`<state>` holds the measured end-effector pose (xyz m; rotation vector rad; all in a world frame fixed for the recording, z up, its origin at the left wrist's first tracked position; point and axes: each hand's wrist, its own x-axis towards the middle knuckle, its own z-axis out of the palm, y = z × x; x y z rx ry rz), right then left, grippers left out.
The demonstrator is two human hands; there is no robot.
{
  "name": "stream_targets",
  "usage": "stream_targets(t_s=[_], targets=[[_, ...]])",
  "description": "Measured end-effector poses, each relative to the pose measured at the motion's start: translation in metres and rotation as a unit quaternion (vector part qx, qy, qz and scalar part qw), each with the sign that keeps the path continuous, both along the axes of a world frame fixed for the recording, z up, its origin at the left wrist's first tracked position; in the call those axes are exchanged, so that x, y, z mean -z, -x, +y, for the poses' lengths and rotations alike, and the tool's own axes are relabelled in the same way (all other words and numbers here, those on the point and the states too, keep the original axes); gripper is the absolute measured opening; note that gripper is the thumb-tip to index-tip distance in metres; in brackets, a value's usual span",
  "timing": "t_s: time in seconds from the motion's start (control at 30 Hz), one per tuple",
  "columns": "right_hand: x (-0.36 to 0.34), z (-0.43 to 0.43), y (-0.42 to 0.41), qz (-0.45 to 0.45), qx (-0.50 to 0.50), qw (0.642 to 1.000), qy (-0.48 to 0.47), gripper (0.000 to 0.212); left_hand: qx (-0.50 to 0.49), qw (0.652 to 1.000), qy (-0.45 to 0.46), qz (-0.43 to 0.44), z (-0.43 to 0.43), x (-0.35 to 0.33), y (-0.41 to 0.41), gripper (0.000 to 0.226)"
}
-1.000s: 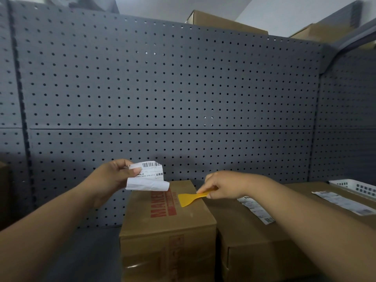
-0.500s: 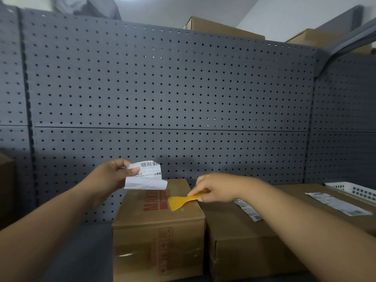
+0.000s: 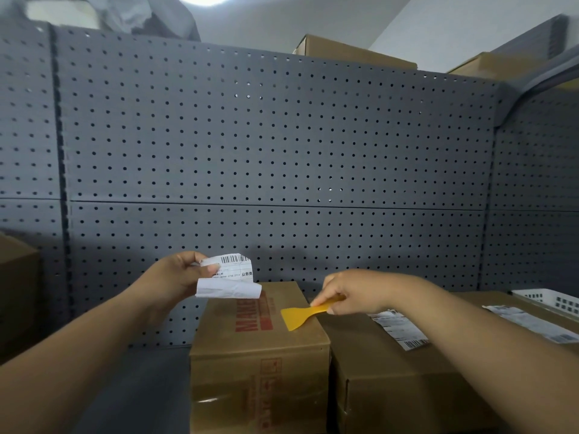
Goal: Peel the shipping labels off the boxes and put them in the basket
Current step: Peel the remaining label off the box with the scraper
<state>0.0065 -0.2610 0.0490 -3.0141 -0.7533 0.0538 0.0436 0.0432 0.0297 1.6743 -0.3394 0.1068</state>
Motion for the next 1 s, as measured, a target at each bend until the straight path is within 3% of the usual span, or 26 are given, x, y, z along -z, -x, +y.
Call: stream_targets(t_s=[0.33,0.57,1.0], targets=[[0.004,0.039,-0.038,-0.009,0.038,0.999,-0.003,0.034,0.003,1.0,-0.004,0.011,0.006,0.002,-0.011,0.01],[0.005,0.011,-0.047,-0.003,0.114,0.993,-0.014,0.032,-0.018,1.0,-0.019,0.015,0.014,0.005,-0.017,0.01],[0.007,0.018,-0.047,0.0,0.104,0.994,-0.024,0.03,0.017,1.0,-0.007,0.018,0.01,0.005,-0.026,0.01]])
